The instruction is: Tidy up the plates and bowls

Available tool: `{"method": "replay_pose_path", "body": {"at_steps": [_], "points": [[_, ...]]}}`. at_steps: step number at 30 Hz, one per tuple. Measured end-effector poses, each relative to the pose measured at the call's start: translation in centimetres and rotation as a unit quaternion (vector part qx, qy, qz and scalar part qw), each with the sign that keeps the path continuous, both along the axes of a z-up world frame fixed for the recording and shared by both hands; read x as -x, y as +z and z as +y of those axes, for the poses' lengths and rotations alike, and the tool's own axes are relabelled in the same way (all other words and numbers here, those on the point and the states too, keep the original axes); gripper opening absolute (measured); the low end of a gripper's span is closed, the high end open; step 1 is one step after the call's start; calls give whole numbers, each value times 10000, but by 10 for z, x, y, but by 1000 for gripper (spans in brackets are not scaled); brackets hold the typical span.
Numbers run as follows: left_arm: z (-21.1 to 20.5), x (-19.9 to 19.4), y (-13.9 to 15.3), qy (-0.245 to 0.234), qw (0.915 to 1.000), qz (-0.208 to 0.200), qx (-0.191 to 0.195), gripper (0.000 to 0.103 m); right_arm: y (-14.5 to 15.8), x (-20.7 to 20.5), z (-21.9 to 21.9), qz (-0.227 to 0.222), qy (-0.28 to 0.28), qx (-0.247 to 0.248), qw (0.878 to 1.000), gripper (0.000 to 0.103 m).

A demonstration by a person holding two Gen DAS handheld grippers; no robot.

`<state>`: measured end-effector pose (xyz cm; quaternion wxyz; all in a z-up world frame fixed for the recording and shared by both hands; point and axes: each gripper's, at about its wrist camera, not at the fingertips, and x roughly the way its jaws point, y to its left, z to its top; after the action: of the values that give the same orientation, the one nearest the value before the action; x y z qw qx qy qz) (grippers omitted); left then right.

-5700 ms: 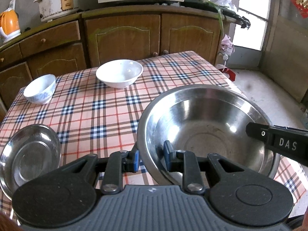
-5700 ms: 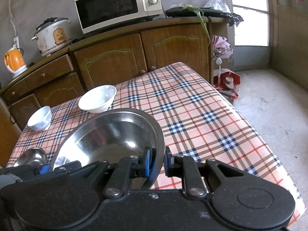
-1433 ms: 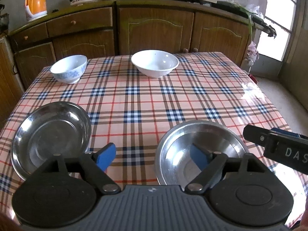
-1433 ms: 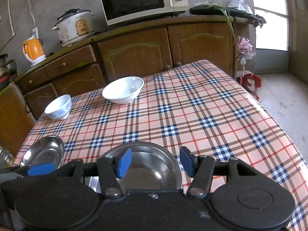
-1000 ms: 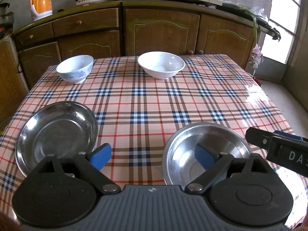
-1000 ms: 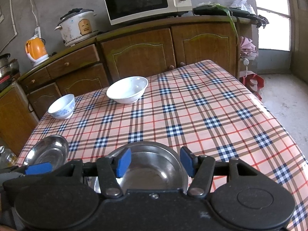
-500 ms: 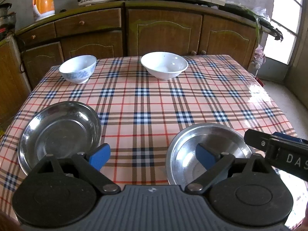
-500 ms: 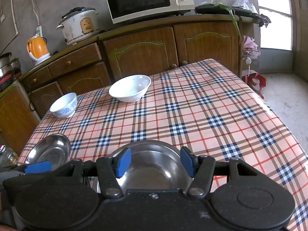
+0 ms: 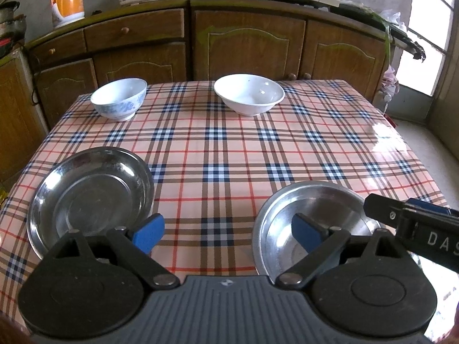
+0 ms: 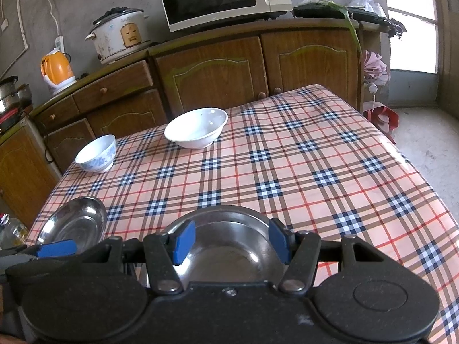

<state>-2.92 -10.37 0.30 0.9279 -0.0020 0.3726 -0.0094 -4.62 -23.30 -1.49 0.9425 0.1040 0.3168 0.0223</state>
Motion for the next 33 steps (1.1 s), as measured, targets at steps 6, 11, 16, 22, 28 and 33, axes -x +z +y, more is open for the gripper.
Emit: {"method": "replay_pose_path", "body": {"at_steps": [6, 11, 16, 22, 28, 33], "points": [[1, 0, 0, 12, 10000, 7, 11, 98, 0, 0, 0, -4, 1, 11, 10000, 69], [3, -1, 0, 26, 10000, 8, 26, 98, 0, -1, 1, -2, 4, 8, 10000, 69], [3, -1, 0, 29, 10000, 9, 28, 98, 0, -1, 1, -2, 7, 10, 10000, 70], [6, -7, 2, 48, 10000, -12, 49, 98, 2, -9, 7, -29, 50, 31, 10000, 70], [8, -17, 8, 62, 9999, -73, 54, 99, 10, -21, 7, -86, 87, 15, 9999, 70], [11, -28, 14, 75, 9999, -113, 79, 99, 17, -32, 8, -137, 135, -8, 9998, 70]]}}
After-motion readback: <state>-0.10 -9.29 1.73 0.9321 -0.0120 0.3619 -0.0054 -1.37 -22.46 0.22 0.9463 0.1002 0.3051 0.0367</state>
